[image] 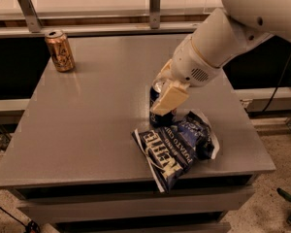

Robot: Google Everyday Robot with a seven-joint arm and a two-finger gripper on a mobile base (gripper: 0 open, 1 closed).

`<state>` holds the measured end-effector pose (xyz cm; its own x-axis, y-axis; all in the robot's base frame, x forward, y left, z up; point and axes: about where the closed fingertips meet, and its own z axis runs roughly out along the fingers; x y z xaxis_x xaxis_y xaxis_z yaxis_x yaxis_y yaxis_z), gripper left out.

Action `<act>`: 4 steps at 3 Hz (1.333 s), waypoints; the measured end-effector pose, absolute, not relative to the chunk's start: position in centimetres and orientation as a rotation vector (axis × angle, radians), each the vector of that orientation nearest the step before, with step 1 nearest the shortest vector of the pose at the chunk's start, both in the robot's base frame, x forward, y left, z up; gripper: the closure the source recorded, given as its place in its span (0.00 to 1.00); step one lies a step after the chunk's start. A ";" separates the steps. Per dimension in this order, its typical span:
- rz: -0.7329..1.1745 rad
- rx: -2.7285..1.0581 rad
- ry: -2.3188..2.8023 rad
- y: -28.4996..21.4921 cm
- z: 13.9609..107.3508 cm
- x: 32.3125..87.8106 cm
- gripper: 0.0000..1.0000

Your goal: Move pepsi can near orange can

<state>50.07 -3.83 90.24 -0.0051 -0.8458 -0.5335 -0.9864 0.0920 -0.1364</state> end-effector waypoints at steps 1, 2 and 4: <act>0.439 -1.776 1.886 -2.4 91.0 52.6 1.00; 0.440 -1.772 1.851 0.2 93.0 57.8 1.00; 0.366 -1.860 1.714 9.1 94.9 65.4 1.00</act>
Offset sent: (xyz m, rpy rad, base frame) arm 0.1496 0.0766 0.0610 0.0770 -0.0519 0.0372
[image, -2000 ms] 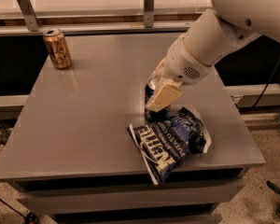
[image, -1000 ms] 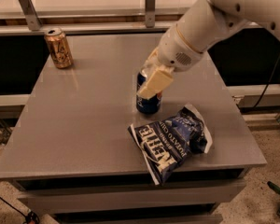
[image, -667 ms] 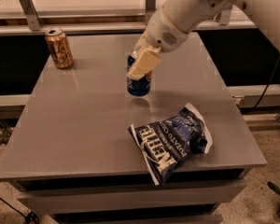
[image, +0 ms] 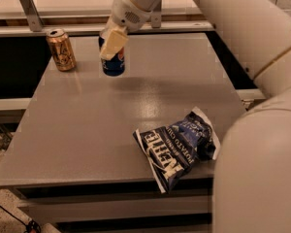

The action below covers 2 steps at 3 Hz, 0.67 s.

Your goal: Move pepsi can near orange can

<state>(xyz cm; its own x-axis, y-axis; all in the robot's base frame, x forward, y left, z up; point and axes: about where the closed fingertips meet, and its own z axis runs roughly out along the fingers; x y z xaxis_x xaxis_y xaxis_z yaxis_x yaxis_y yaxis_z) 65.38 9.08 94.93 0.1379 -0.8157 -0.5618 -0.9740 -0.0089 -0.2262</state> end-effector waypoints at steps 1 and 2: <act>0.357 -1.911 1.656 14.1 94.0 67.2 1.00; 0.343 -1.942 1.630 17.7 92.8 68.6 1.00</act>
Offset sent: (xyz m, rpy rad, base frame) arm 0.0506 0.1247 -0.0294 -0.0362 -0.0615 0.0986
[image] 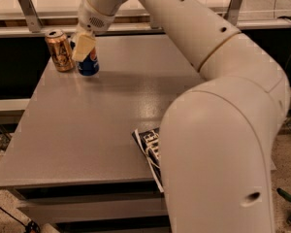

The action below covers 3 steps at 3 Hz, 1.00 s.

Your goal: Move pepsi can near orange can

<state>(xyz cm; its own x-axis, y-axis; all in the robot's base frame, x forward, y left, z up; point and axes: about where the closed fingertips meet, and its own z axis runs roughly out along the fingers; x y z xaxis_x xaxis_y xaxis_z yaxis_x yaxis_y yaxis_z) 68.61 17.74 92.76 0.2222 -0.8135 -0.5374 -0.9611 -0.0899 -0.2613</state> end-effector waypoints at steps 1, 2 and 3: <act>0.318 -1.943 1.638 19.3 92.1 69.8 1.00; 0.288 -1.942 1.659 19.6 91.9 70.6 1.00; 0.295 -1.933 1.684 19.7 91.6 71.1 1.00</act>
Offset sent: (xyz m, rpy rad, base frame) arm 0.0315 0.0187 -0.0028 -0.0582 -0.0355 -0.0576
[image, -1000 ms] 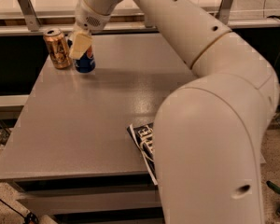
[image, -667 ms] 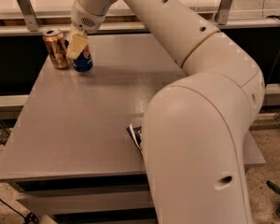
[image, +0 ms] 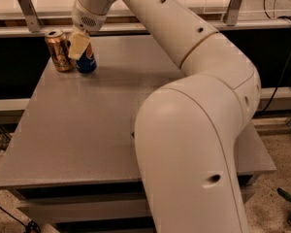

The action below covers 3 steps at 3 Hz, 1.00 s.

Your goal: Move pepsi can near orange can

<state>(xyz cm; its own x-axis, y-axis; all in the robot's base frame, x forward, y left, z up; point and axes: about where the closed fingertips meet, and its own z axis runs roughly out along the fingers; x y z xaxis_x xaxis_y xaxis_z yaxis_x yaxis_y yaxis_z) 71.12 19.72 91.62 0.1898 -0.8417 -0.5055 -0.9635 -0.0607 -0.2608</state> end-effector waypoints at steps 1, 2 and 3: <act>0.371 -1.916 1.697 19.7 91.0 71.4 0.87; 0.380 -1.917 1.695 20.0 90.8 71.4 0.63; 0.384 -1.921 1.696 20.3 90.5 71.4 0.39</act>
Offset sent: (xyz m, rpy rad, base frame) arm 0.0023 -0.0002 -0.0052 0.0294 0.0416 -0.0001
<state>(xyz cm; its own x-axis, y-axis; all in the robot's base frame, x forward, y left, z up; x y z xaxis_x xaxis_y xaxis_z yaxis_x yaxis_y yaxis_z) 71.36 20.26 90.51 0.1659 -0.8214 -0.5458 -0.9763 -0.0589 -0.2081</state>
